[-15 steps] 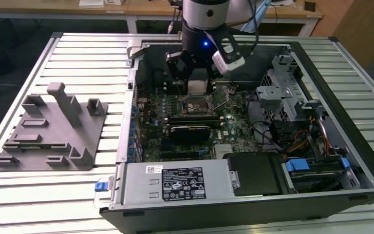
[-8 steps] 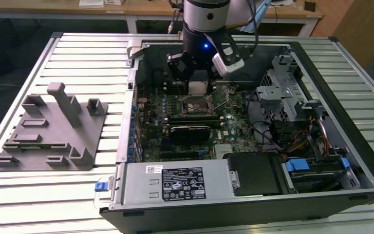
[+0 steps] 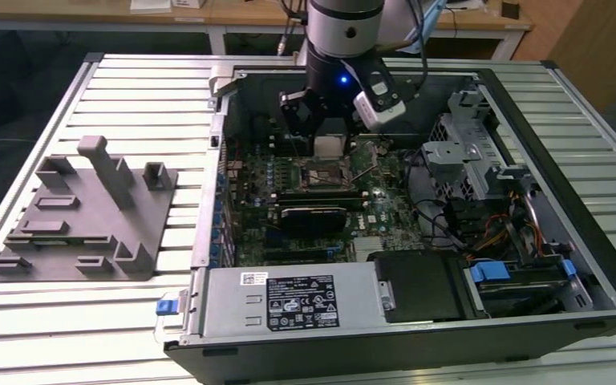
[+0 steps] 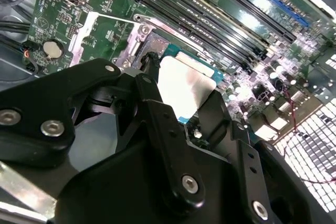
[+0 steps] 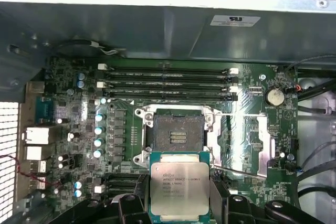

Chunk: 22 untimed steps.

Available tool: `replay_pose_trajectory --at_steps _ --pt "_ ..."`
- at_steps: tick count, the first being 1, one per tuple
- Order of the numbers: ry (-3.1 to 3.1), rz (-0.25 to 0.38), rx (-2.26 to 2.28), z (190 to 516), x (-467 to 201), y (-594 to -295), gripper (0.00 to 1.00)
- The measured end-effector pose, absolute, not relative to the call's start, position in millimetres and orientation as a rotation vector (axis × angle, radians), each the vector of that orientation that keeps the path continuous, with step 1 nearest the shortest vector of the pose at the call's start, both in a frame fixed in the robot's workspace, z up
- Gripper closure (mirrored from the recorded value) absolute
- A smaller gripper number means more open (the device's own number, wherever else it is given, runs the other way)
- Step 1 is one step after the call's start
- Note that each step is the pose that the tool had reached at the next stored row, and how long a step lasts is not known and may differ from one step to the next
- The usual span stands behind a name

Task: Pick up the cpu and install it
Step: 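Pick up the cpu and move it towards the insertion slot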

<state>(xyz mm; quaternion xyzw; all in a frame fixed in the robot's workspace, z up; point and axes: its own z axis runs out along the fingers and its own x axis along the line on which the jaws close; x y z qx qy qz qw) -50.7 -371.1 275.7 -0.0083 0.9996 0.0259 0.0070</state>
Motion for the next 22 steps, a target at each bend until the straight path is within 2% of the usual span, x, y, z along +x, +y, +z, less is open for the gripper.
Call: replay_pose_trajectory --at_steps 22 --pt "3.127 0.081 -0.024 259.8 -47.7 -356.1 0.46"
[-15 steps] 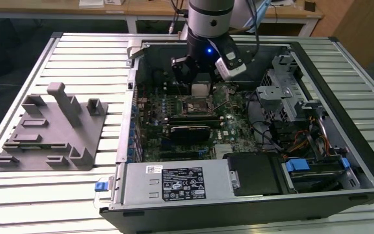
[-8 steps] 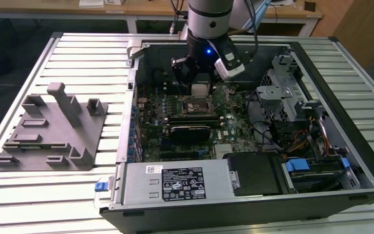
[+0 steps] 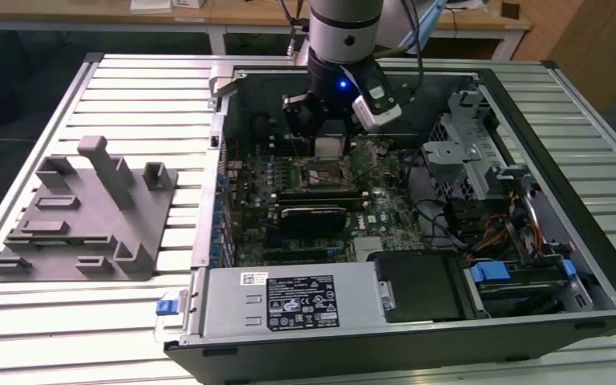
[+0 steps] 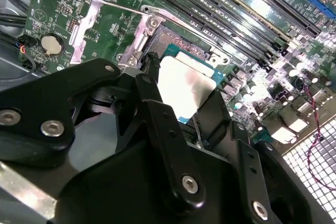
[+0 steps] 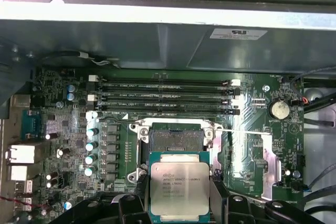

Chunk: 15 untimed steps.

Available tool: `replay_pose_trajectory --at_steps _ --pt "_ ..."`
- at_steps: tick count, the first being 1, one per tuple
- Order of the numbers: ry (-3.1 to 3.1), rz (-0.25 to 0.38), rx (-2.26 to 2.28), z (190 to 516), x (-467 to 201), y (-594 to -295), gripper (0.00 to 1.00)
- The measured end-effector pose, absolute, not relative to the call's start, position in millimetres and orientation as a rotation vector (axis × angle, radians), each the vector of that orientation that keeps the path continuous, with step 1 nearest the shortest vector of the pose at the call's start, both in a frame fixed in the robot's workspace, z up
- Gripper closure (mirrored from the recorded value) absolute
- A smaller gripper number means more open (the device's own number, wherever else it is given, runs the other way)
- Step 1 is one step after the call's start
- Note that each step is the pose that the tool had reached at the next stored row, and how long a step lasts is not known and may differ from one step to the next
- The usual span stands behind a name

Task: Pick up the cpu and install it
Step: 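Pick up the cpu and move it towards the insertion slot, then place the cpu into insertion slot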

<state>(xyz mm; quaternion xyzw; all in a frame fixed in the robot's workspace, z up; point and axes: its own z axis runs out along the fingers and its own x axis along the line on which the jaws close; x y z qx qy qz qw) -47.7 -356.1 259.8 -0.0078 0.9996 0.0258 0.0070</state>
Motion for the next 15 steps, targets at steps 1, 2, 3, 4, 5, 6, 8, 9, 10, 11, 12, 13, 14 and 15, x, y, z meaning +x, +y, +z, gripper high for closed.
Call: replay_pose_trajectory --at_steps 1,2,3,4,5,6,8,9,10,11,12,13,14,15 --pt "3.126 0.081 -0.024 259.8 -47.7 -356.0 0.46" --pt "3.126 0.081 -0.024 259.8 -47.7 -355.9 0.46" --pt "3.127 0.081 -0.024 259.8 -47.7 -355.9 0.46" --pt "3.127 0.081 -0.024 259.9 -47.7 -355.9 0.46" --pt "3.126 0.081 -0.024 259.8 -47.7 -355.9 0.46" --pt "3.127 0.081 -0.024 259.8 -47.7 -355.9 0.46" --pt "3.126 0.081 -0.024 259.8 -47.7 -355.9 0.46" --pt "3.126 0.081 -0.024 259.8 -47.7 -355.9 0.46" --pt "3.126 0.081 -0.024 259.8 -47.7 -355.9 0.46" --pt "3.126 0.081 -0.024 259.8 -47.7 -355.8 0.46" --pt "3.126 0.081 -0.024 259.8 -47.7 -355.8 0.46" --pt "3.126 0.081 -0.023 259.8 -47.7 -355.8 0.46" --pt "3.126 0.081 -0.015 259.8 -47.7 -355.8 0.46" --pt "3.126 0.081 -0.002 259.8 -47.7 -355.8 0.46"
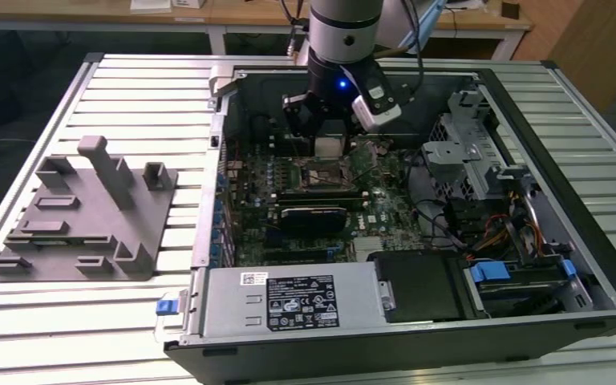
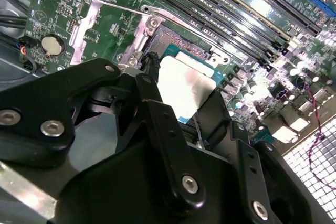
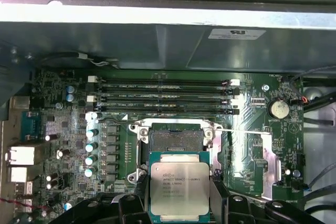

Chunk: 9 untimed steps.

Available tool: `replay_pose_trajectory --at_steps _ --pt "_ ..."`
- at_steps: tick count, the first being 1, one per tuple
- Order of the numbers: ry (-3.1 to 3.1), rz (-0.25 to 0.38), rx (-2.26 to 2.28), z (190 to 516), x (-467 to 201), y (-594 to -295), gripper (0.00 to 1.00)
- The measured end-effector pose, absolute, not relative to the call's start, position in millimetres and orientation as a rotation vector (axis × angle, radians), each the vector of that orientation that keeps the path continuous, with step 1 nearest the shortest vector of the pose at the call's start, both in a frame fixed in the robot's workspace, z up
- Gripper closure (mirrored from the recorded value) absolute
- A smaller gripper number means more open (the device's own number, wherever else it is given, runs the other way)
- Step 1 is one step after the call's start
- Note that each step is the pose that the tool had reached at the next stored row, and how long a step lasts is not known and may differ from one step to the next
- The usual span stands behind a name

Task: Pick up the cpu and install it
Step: 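Place the cpu into insertion slot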

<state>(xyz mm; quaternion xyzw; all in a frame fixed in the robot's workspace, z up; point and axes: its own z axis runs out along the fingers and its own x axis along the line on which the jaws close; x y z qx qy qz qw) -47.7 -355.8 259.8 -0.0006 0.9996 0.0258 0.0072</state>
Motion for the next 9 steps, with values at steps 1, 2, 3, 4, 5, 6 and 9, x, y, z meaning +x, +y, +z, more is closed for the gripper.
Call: replay_pose_trajectory --at_steps 1,2,3,4,5,6,9 --pt "3.126 0.081 0.015 259.8 -47.7 -355.8 0.46" --pt "3.125 0.08 0.036 259.8 -47.7 -355.8 0.46" --pt "3.125 0.08 0.063 259.8 -47.7 -355.8 0.46" --pt "3.123 0.08 0.089 259.8 -47.7 -355.8 0.46" --pt "3.122 0.08 0.115 259.8 -47.7 -355.8 0.46" --pt "3.12 0.079 0.145 259.8 -47.7 -355.8 0.46" --pt "3.114 0.079 0.23 259.7 -47.7 -355.8 0.46"
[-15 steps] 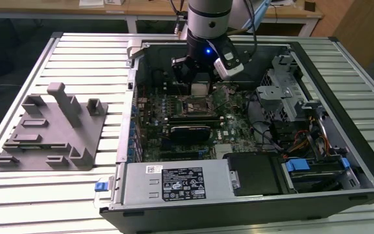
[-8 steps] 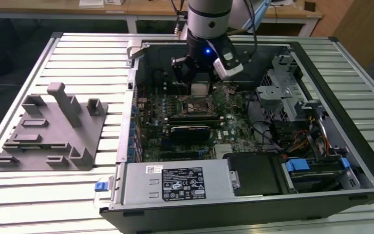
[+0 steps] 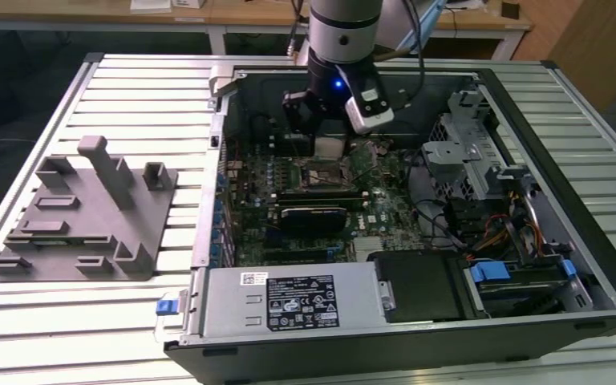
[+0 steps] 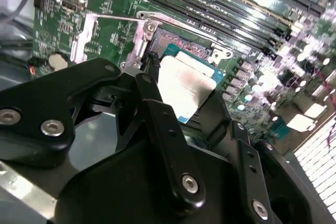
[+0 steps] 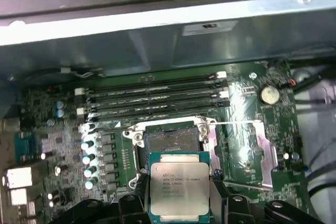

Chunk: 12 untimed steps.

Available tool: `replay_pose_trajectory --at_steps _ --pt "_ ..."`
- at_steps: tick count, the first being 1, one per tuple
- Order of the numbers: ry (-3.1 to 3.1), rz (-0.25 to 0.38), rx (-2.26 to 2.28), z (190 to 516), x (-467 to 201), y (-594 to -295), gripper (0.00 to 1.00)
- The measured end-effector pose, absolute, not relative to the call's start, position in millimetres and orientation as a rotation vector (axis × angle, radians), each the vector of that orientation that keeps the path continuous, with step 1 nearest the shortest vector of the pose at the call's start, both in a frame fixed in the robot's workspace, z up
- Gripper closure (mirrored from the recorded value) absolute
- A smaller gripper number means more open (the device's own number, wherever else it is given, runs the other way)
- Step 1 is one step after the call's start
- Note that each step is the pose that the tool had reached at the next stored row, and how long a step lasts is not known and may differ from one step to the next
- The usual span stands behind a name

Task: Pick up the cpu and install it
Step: 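Place the cpu into insertion slot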

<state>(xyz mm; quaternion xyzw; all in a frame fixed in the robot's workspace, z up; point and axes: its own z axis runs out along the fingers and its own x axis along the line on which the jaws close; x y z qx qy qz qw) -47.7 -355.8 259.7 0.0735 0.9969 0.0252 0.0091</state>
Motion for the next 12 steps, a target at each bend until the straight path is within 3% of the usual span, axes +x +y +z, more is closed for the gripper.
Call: replay_pose_trajectory --at_steps 12 --pt "3.066 0.075 0.565 259.4 -47.7 -355.8 0.46"
